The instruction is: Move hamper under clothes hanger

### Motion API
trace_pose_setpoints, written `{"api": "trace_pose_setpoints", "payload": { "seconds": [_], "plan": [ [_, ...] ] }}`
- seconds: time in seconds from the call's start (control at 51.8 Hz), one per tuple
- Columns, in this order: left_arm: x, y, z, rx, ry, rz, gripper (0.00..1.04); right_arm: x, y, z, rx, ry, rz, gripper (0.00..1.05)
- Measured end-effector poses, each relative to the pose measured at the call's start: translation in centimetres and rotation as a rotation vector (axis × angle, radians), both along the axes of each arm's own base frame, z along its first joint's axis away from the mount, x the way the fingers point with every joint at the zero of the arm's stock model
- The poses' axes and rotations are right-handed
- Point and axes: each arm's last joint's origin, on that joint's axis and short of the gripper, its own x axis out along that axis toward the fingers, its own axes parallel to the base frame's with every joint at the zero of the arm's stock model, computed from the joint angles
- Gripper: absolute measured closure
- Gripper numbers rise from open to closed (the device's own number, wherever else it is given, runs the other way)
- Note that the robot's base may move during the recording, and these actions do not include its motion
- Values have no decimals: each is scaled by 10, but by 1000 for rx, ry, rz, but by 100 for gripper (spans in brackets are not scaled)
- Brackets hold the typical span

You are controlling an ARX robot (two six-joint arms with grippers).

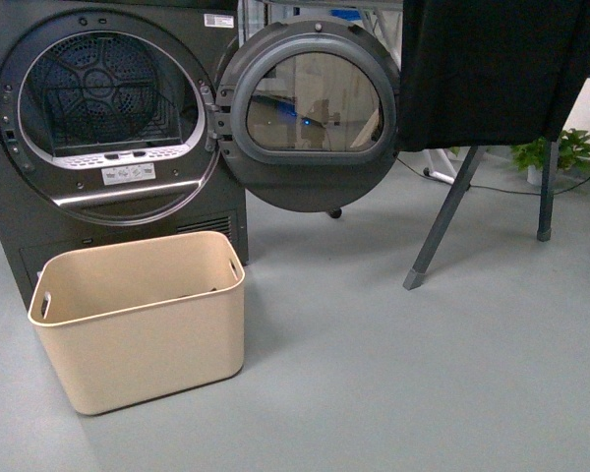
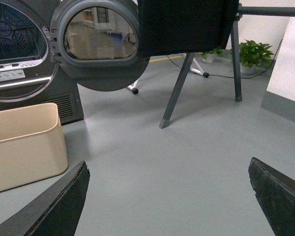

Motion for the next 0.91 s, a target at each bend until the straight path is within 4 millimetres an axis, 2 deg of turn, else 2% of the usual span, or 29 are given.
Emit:
{"api": "trace_pose_setpoints", "payload": {
  "seconds": [0.908],
  "plan": [
    [0, 0, 0, 0, 0, 0, 7, 0, 0, 0, 0, -1, 0, 8]
  ]
}}
